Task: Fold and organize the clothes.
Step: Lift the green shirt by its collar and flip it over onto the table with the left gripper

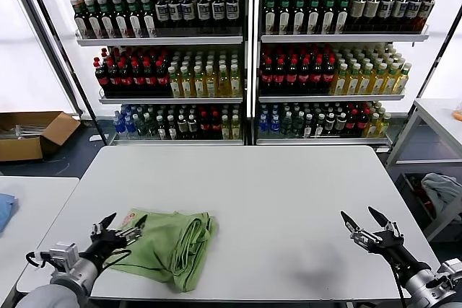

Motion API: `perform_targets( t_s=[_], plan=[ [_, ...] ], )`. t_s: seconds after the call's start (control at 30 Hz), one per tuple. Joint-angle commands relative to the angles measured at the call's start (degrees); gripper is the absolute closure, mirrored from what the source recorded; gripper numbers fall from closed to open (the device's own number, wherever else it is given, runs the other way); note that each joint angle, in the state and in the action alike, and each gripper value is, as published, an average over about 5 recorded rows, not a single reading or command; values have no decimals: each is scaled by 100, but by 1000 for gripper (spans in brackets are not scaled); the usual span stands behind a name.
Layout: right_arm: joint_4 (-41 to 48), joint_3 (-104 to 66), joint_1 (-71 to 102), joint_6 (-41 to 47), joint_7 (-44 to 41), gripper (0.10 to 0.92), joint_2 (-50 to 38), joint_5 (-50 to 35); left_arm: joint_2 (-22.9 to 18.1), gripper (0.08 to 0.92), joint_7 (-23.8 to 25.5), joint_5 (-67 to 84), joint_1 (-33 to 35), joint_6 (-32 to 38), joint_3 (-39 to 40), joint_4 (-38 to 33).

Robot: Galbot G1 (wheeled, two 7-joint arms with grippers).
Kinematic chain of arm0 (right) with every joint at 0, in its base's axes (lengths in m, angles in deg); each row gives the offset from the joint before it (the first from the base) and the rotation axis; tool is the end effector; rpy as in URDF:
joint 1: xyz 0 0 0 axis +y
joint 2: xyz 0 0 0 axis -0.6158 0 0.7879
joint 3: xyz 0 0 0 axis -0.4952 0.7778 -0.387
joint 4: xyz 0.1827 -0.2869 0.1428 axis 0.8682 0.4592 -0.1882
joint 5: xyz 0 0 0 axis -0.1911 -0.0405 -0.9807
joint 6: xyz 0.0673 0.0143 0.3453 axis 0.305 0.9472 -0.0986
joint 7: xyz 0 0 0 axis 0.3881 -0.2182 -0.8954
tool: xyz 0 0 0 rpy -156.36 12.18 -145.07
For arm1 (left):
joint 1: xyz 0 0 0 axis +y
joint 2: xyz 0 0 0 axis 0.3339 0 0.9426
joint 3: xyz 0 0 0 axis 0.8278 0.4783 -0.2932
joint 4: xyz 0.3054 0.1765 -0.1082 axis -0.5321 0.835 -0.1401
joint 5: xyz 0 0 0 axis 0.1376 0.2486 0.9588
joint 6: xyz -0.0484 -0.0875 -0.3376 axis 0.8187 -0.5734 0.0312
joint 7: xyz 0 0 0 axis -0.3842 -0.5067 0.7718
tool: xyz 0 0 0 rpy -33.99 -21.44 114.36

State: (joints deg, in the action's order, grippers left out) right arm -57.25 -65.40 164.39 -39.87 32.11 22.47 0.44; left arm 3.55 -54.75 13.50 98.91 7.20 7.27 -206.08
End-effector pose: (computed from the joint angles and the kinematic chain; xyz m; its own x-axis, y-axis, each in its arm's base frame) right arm 0.1597 -0.1905 -0.2541 -0.9423 -0.2827 0.1792 -0.2463 0.9482 0.2008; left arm 0.2008 0.1547 -0.2654 -0.8982 0.0880 0.4307 0.0780 0.9961 -0.0408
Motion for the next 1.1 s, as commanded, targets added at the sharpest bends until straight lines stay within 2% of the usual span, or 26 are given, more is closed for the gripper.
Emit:
perform_targets(
  t_s=[0.03,0.37,0.83,0.93,1.1],
  plan=[
    [20,22,26,-15,-8,203,16,21,-127,177,139,-433,-201,38,-268,1110],
    [-36,10,51,-11,-14,203,-20,11,-586,177,64,-819,-315,68,305,1024],
    [-4,62,70,-21,-16,203,39,47,-848,183,4,-773,-471,69,587,1109],
    [-2,42,67,-23,-19,203,24,43,-844,234,5,-715,-458,88,586,1118],
    [5,26,58,-27,-26,203,14,41,-811,380,19,-550,-421,159,575,1081]
  ],
)
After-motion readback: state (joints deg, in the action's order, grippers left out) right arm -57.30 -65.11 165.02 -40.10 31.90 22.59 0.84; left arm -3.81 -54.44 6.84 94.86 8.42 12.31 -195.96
